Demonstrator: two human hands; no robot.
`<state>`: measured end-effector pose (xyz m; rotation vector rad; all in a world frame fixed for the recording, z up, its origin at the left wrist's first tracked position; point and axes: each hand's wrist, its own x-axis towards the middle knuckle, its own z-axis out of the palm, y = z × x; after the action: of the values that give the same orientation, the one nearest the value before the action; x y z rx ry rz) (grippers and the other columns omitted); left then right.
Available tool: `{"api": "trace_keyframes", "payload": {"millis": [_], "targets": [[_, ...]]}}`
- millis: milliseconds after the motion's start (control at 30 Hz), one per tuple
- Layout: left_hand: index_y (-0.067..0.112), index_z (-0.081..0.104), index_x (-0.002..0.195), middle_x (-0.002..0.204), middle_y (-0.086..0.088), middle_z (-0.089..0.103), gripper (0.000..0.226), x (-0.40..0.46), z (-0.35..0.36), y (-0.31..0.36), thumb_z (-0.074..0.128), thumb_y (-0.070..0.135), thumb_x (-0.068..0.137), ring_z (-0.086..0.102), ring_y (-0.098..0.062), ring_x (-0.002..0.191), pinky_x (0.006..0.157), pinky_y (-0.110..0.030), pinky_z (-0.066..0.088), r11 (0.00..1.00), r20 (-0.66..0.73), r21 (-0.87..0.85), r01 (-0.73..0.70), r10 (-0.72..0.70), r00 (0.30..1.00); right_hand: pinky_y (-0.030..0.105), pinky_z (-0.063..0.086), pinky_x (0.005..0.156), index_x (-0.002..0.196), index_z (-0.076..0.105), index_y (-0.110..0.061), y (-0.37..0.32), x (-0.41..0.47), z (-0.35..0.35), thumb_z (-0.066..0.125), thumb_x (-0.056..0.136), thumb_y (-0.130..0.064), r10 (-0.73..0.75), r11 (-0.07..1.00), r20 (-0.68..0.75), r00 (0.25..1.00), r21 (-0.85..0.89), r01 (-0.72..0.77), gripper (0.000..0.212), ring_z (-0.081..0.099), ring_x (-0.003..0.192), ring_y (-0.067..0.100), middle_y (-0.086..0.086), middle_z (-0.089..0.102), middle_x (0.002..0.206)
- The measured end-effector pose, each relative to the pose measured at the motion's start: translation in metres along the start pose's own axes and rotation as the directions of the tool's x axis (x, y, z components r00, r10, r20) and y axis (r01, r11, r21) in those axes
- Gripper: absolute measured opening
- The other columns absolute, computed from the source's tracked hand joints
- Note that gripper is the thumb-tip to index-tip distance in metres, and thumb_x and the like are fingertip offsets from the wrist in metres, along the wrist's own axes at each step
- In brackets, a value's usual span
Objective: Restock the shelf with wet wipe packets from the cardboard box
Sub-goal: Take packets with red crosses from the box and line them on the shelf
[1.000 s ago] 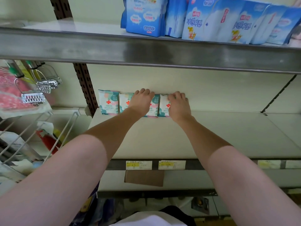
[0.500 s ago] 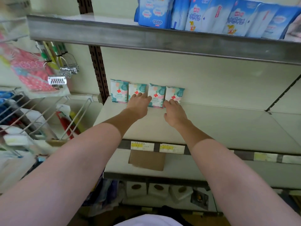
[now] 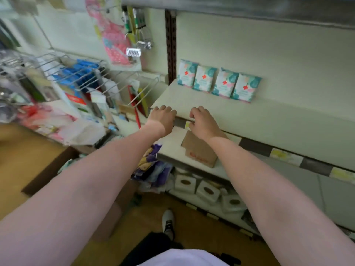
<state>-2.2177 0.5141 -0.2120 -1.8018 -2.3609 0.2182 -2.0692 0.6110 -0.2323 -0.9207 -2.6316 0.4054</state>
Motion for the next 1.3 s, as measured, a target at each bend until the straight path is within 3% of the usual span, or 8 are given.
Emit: {"api": "trace_keyframes", "payload": {"millis": [167,467,633,733,1000,1133,1300], "targets": [[0.009,0.055,0.109,0.113,-0.012,0.058,0.023,-0.066,0.033,-0.020,0.052,0.012,0.086,0.051,-0.031,0.108,0.084,-0.035,0.035,0.992,0.100,-0.047,0.116,-0.111,0.989,0.041,0.047,0.082,0.104,0.050,-0.018,-0.039,-0.020,0.043,0.056,0.091,-0.017,-0.050,0.998,0.164,0.985,0.045,0.043,0.015,0.050,0.102,0.024,0.002,0.050,0.112],[0.011,0.054,0.123,0.122,-0.014,0.058,0.035,-0.142,0.116,-0.046,0.048,0.016,0.089,0.050,-0.033,0.116,0.090,-0.041,0.040,0.959,0.286,-0.129,0.251,-0.206,0.936,0.043,0.048,0.089,0.099,0.048,-0.023,-0.079,-0.045,0.131,0.057,0.091,-0.022,-0.052,0.999,0.470,0.881,0.018,0.049,0.012,0.050,0.104,0.026,0.001,0.048,0.108],[0.014,0.056,0.123,0.122,-0.011,0.059,0.035,-0.179,0.162,-0.090,0.047,0.015,0.088,0.051,-0.031,0.116,0.094,-0.043,0.041,0.914,0.346,-0.195,0.355,-0.275,0.897,0.042,0.050,0.091,0.113,0.052,-0.019,-0.123,-0.041,0.176,0.057,0.094,-0.023,-0.073,0.995,0.543,0.836,-0.016,0.098,0.020,0.051,0.107,0.026,0.004,0.049,0.119],[0.014,0.055,0.122,0.122,-0.011,0.058,0.033,-0.199,0.180,-0.125,0.047,0.013,0.089,0.050,-0.032,0.118,0.099,-0.044,0.039,0.875,0.412,-0.200,0.442,-0.334,0.847,0.045,0.052,0.087,0.112,0.051,-0.023,-0.158,-0.036,0.205,0.060,0.093,-0.025,-0.089,0.993,0.583,0.808,-0.014,0.120,0.020,0.052,0.103,0.025,0.000,0.049,0.119],[0.011,0.053,0.118,0.118,-0.013,0.057,0.026,-0.258,0.219,-0.216,0.046,0.014,0.093,0.052,-0.032,0.110,0.084,-0.041,0.041,0.809,0.495,-0.197,0.553,-0.405,0.769,0.043,0.051,0.091,0.119,0.053,-0.018,-0.250,-0.013,0.279,0.062,0.094,-0.025,-0.207,0.964,0.679,0.704,0.018,0.266,0.027,0.053,0.112,0.028,0.005,0.051,0.119],[0.011,0.050,0.119,0.122,-0.012,0.055,0.028,-0.281,0.241,-0.251,0.046,0.010,0.091,0.050,-0.032,0.116,0.087,-0.041,0.042,0.762,0.551,-0.216,0.611,-0.422,0.720,0.045,0.051,0.091,0.124,0.052,-0.017,-0.291,-0.005,0.313,0.063,0.093,-0.028,-0.199,0.955,0.732,0.652,-0.004,0.295,0.035,0.052,0.115,0.029,0.006,0.051,0.123],[0.010,0.049,0.125,0.125,-0.013,0.054,0.032,-0.292,0.263,-0.276,0.046,0.014,0.093,0.050,-0.032,0.114,0.085,-0.041,0.043,0.746,0.578,-0.244,0.620,-0.401,0.710,0.043,0.046,0.092,0.126,0.050,-0.014,-0.316,0.002,0.338,0.061,0.094,-0.025,-0.222,0.939,0.767,0.602,0.001,0.345,0.036,0.046,0.123,0.031,0.009,0.049,0.129]]}}
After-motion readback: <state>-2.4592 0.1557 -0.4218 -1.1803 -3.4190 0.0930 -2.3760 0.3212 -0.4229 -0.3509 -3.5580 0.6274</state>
